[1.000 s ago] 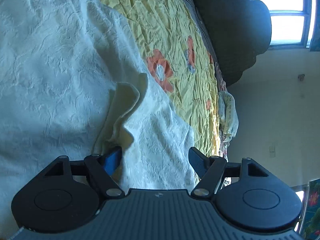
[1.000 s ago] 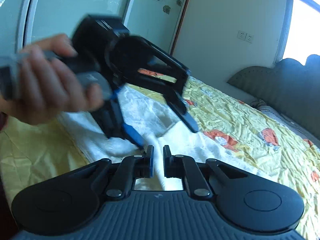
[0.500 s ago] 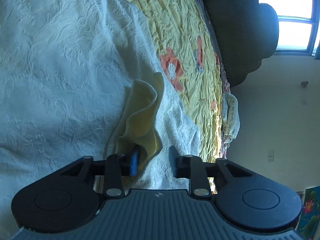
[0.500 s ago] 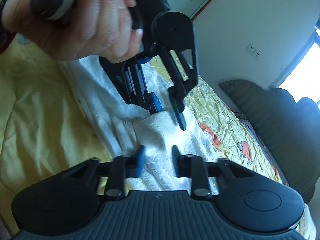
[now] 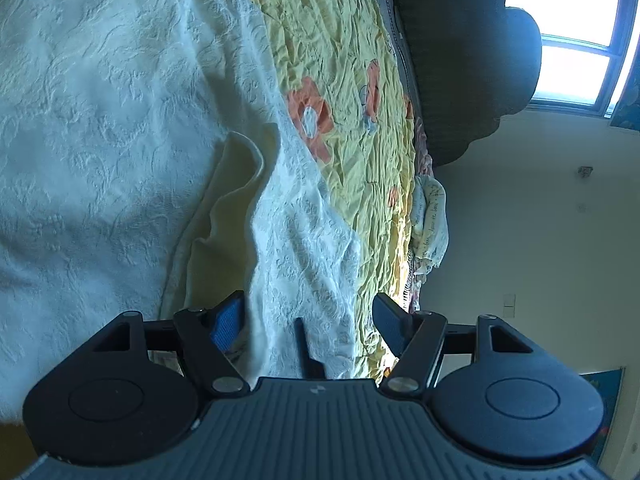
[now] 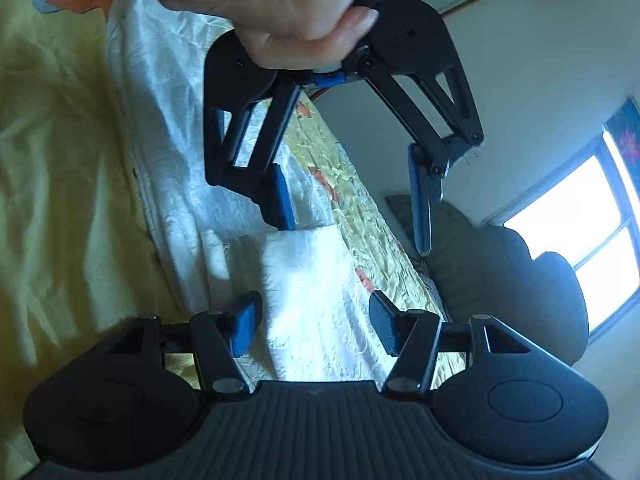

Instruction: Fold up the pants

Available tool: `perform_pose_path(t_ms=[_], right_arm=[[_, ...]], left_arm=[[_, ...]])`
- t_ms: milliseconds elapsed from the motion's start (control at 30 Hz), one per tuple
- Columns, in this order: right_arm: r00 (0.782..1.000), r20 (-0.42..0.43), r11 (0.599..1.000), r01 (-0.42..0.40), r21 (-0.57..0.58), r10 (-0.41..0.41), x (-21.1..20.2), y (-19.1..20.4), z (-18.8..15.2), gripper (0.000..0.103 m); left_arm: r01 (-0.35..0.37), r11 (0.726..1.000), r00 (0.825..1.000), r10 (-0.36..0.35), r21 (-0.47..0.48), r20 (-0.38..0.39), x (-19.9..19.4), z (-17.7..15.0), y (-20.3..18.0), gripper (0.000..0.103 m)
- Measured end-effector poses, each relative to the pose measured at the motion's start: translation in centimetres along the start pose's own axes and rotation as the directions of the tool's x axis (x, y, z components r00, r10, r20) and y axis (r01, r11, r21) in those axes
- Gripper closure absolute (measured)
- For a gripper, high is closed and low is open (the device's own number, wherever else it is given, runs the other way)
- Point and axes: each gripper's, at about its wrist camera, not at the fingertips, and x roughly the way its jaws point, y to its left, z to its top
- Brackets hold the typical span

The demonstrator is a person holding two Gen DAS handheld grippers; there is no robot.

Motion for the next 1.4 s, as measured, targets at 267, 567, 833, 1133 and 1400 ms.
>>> perform_pose_path(t_ms=[267,567,833,1133,1400], right_arm=[[0.983,0.041,0.929,-0.183,0.322,0.179,1.0,-4.5,-0.3,0.095],[0.944,0.081,0.843,-0.322,0.432,0.319,2.1,-6.0,-0.5,0.094],[0.889,0.105,0.783,-0.444,0.436,0.445,0.9,-9.5,-1.3,0.092],[0.930,0.124,0.790,-0.359,0.496,0.345,1.5,-9.2,-1.5,0.057],[0.965,0.024,0.955,-0.262,0.141,0.262,0.5,-2.7,-0.1,0.057]], left_arm=[[-0.124,0.989,0.989,0.117,0.080,0.089,1.7,1.2,-0.9,0.041],[-0.419,0.840,0.896,0.321,0.345,0.308,0.9,-1.6,-3.8,0.100],[-0.459,0.800,0.882,0.361,0.386,0.302,1.6,-1.5,-3.3,0.083],[-0.385,0.871,0.912,0.307,0.306,0.274,-0.5,0.0,-2.3,0.058],[-0.408,0.854,0.904,0.329,0.322,0.272,-0.4,-0.5,-2.7,0.043]])
